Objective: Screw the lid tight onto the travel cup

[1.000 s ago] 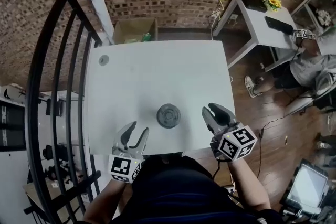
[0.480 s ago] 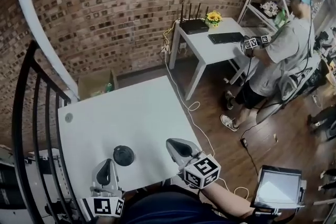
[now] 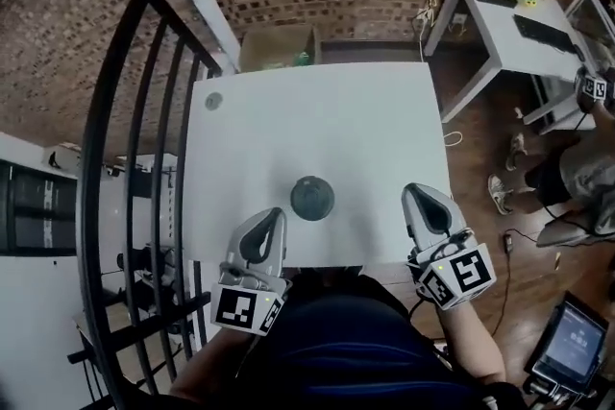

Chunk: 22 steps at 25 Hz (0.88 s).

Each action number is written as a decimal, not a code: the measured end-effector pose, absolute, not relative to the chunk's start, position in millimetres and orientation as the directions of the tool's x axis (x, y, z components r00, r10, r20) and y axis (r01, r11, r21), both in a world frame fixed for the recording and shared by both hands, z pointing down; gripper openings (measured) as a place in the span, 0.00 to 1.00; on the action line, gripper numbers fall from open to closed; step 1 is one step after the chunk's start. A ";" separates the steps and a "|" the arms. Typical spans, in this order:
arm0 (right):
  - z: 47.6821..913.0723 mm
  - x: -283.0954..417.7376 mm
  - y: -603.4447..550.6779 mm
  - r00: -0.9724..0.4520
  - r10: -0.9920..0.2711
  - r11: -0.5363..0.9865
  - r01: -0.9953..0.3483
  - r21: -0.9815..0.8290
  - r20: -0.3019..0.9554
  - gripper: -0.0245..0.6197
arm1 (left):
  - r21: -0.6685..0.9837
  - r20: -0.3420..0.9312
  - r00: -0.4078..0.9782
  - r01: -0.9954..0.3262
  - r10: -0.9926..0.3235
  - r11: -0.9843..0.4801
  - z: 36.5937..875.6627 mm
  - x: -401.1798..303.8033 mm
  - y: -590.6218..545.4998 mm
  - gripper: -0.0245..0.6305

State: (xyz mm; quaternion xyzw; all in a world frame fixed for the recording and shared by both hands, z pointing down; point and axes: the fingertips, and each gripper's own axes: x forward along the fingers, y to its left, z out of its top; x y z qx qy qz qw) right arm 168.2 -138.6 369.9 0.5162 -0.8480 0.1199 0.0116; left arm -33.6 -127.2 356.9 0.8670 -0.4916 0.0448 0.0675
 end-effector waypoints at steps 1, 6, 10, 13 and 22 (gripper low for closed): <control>371.2 160.4 -139.9 -0.471 -0.870 0.444 -0.876 -0.186 0.143 0.07 | 0.075 0.149 0.498 -0.867 -0.854 -0.493 359.0 -44.2 -125.9 0.05; 363.5 140.3 -149.6 -0.462 -0.877 0.445 -0.884 -0.141 0.130 0.07 | 0.062 0.128 0.484 -0.875 -0.866 -0.480 356.4 -73.3 -122.7 0.05; 353.9 132.9 -150.9 -0.447 -0.886 0.436 -0.894 -0.103 0.122 0.07 | 0.068 0.118 0.494 -0.870 -0.862 -0.489 354.2 -82.6 -124.9 0.05; 354.9 129.8 -145.4 -0.435 -0.891 0.428 -0.900 -0.080 0.130 0.07 | 0.073 0.125 0.507 -0.862 -0.853 -0.502 357.5 -85.3 -123.4 0.05; 362.3 131.0 -142.1 -0.406 -0.904 0.401 -0.914 -0.063 0.137 0.06 | 0.072 0.130 0.539 -0.842 -0.832 -0.534 366.1 -86.6 -125.7 0.05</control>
